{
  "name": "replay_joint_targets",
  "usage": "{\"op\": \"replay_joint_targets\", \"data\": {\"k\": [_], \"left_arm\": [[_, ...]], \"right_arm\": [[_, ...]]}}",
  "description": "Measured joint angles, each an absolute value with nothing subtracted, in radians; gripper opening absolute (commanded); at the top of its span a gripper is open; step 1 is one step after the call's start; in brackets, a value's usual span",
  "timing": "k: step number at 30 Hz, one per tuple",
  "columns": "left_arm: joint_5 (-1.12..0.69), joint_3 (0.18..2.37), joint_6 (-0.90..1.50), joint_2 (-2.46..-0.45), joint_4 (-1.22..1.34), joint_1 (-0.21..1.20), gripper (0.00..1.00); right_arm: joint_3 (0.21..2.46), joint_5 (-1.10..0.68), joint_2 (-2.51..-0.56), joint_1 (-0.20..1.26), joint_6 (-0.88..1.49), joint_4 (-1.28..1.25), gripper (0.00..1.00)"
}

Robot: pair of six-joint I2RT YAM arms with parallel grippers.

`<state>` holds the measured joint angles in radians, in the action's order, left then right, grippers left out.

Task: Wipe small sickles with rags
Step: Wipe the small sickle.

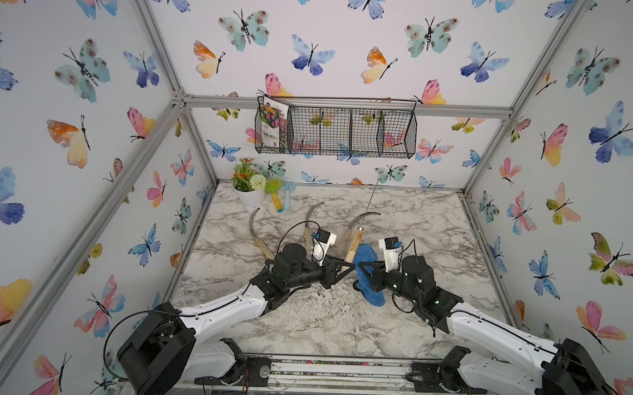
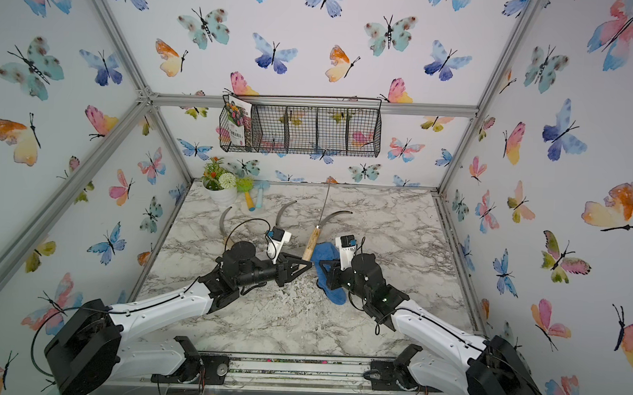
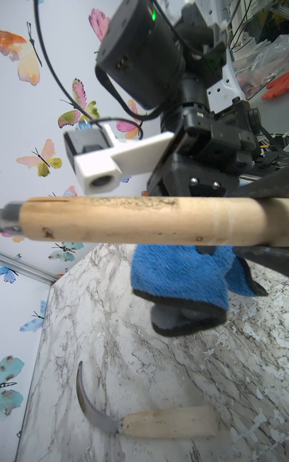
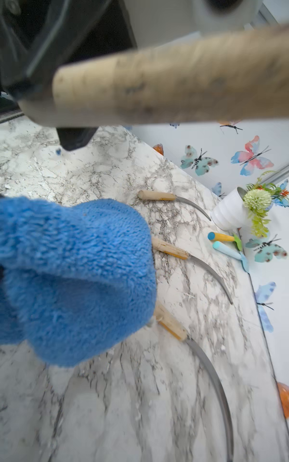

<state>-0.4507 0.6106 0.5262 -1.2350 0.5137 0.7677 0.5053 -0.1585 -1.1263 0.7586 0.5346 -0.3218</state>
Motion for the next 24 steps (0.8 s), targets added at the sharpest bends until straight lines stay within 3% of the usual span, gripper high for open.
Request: {"op": "replay_joint_targets", "data": {"k": [9,24], "left_arm": [[-0.443,0.657,0.517,-1.283,0.559,0.77,0.0],[-0.395,0.657,0.499,-1.34,0.626,0.836,0.0]], "right_arm": [[0.406,-0.375,-1.133,0.781,0.609,-0.564,0.02],[0.323,-0.416,-1.085,0.78,0.681,-0.73,0.02]]}}
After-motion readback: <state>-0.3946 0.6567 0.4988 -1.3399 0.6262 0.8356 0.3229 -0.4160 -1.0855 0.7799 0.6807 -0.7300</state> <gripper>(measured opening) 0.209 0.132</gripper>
